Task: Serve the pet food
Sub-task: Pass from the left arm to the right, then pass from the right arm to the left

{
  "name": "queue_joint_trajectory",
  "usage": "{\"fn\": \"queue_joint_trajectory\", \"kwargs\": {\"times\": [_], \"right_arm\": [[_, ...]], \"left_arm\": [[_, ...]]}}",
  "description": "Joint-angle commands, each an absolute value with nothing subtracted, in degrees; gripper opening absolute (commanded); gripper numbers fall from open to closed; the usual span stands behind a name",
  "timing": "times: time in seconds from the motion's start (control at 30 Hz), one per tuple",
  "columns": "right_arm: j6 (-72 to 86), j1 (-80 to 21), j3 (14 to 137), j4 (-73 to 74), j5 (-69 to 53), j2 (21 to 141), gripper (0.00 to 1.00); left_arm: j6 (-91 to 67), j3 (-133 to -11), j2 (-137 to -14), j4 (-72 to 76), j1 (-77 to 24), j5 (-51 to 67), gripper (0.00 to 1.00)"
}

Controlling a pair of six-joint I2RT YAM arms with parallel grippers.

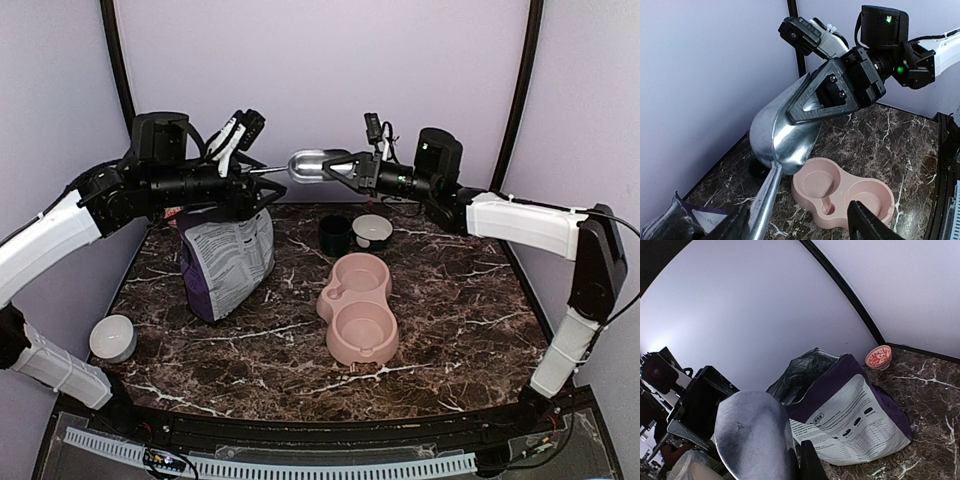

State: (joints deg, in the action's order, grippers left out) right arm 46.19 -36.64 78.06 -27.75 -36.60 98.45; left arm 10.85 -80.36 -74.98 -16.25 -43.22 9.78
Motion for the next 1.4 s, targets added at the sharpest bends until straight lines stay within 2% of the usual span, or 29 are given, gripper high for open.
{"fn": "queue_joint_trajectory", "kwargs": {"times": [0.0,0.27,0.4,0.7,0.97,1.37], "right_arm": [[29.2,-35.6,80.2,-11.3,-26.9,94.3,0.00],[19.9,-35.5,80.0,-1.7,-22.9,90.8,0.00],[17.7,-35.6,77.8,0.8,-21.1,86.9,0.00],[16.6,-35.6,66.9,4.6,-20.0,76.8,0.00],[16.8,-35.6,65.6,6.6,-19.3,76.6,0.00],[15.3,-35.6,65.5,9.8,-15.6,76.7,0.00]], "left_arm": [[15.1,-86.9,-73.4,-27.2,-43.5,10.0,0.68],[17.7,-90.9,-76.3,-31.2,-44.3,6.1,0.68],[19.7,-92.0,-76.4,-32.5,-44.3,4.1,0.72],[19.1,-90.1,-77.9,-27.2,-47.3,11.8,0.74],[19.8,-94.3,-86.2,-24.5,-51.5,14.5,0.73],[23.2,-109.2,-101.1,-29.8,-55.4,14.9,0.72]]}}
